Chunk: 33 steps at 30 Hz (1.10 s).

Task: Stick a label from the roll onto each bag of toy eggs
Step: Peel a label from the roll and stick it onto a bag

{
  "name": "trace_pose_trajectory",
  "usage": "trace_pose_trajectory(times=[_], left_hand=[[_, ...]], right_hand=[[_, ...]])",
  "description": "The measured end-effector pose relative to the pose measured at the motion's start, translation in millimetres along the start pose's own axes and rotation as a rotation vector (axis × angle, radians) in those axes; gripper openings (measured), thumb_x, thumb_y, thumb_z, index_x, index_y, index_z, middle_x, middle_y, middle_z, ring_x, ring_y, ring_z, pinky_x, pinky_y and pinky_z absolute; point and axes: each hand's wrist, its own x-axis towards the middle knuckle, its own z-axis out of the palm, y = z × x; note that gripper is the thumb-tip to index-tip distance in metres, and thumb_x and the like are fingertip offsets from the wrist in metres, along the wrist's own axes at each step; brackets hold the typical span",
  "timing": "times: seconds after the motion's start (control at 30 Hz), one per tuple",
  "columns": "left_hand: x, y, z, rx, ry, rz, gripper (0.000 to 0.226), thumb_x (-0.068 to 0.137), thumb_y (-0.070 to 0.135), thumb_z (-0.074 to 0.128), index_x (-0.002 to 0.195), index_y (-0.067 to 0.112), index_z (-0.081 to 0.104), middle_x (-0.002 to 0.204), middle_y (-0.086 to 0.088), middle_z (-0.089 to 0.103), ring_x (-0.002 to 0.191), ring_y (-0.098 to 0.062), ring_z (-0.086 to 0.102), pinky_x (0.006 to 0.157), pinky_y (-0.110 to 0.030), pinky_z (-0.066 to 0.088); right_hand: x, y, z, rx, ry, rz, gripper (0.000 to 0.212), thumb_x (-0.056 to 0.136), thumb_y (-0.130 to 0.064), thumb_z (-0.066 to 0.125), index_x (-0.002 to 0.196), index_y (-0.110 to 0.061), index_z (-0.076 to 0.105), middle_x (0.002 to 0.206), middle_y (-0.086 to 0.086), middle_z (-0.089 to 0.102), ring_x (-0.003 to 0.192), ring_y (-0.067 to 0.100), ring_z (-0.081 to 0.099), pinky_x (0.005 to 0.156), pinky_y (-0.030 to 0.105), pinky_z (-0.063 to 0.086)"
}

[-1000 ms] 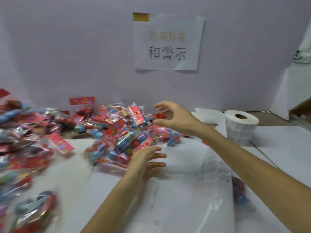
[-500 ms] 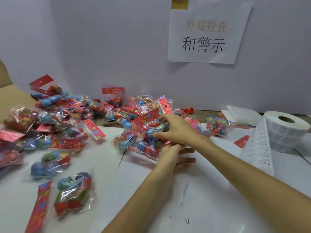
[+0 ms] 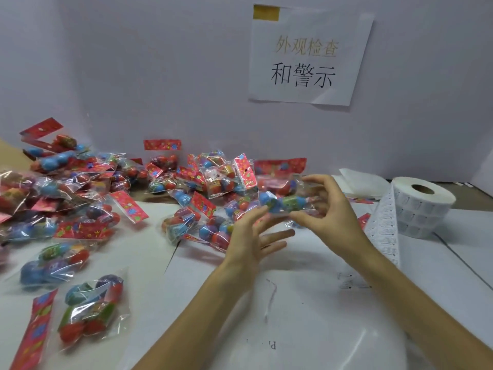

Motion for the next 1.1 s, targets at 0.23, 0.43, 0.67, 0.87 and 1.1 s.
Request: trace_pose_trajectory(times=[0.23, 0.43, 0.67, 0.87, 1.1], left_hand=[[-1.4, -6.4, 5.3, 0.151, -0.02, 0.052, 0.05, 0.091, 0.041, 0.067, 0.132, 0.014, 0.066, 0.123, -0.009, 0.074, 0.11, -0.027, 0.073, 0.092, -0.038, 0.059], [0.9, -10.9, 1.0, 0.202, -0.007, 0.039, 0.052, 0.081, 0.027, 0.078, 0.129, 0.012, 0.066, 0.115, -0.008, 0.077, 0.105, -0.023, 0.075, 0.082, -0.03, 0.06], [3.0, -17.5, 3.3, 0.298, -0.092, 0.054, 0.034, 0.089, 0.004, 0.072, 0.121, 0.014, 0.069, 0.114, -0.011, 0.077, 0.104, -0.03, 0.074, 0.09, -0.043, 0.06], [0.6, -16.7, 8.2, 0.335, -0.128, 0.026, 0.03, 0.086, 0.016, 0.078, 0.115, 0.017, 0.071, 0.108, -0.007, 0.078, 0.099, -0.026, 0.076, 0.083, -0.04, 0.064], [1.1, -18.2, 10.3, 0.403, 0.014, 0.081, 0.023, 0.1, 0.033, 0.061, 0.101, 0.015, 0.075, 0.1, -0.006, 0.078, 0.102, -0.027, 0.073, 0.086, -0.038, 0.062]], right_hand=[[-39.5, 8.9, -6.4, 0.121, 0.057, 0.066, 0.068, 0.076, 0.005, 0.083, 0.125, -0.029, 0.051, 0.11, 0.0, 0.066, 0.098, 0.01, 0.069, 0.08, 0.025, 0.057], [-43.4, 5.9, -7.2, 0.237, 0.0, 0.2, 0.054, 0.076, -0.038, 0.083, 0.124, -0.03, 0.059, 0.113, 0.002, 0.064, 0.103, 0.014, 0.067, 0.082, 0.027, 0.055], [-41.2, 6.0, -13.5, 0.208, 0.022, 0.222, 0.015, 0.091, -0.031, 0.071, 0.103, -0.023, 0.072, 0.099, -0.008, 0.073, 0.099, 0.011, 0.069, 0.081, 0.033, 0.059], [-40.9, 8.4, -14.9, 0.211, 0.026, 0.249, 0.012, 0.095, -0.02, 0.067, 0.091, -0.029, 0.073, 0.085, -0.013, 0.074, 0.081, 0.002, 0.069, 0.067, 0.022, 0.058], [-42.1, 5.5, -15.4, 0.225, -0.009, 0.25, 0.017, 0.092, -0.006, 0.067, 0.087, -0.02, 0.075, 0.074, -0.005, 0.072, 0.068, 0.005, 0.067, 0.059, 0.019, 0.053]])
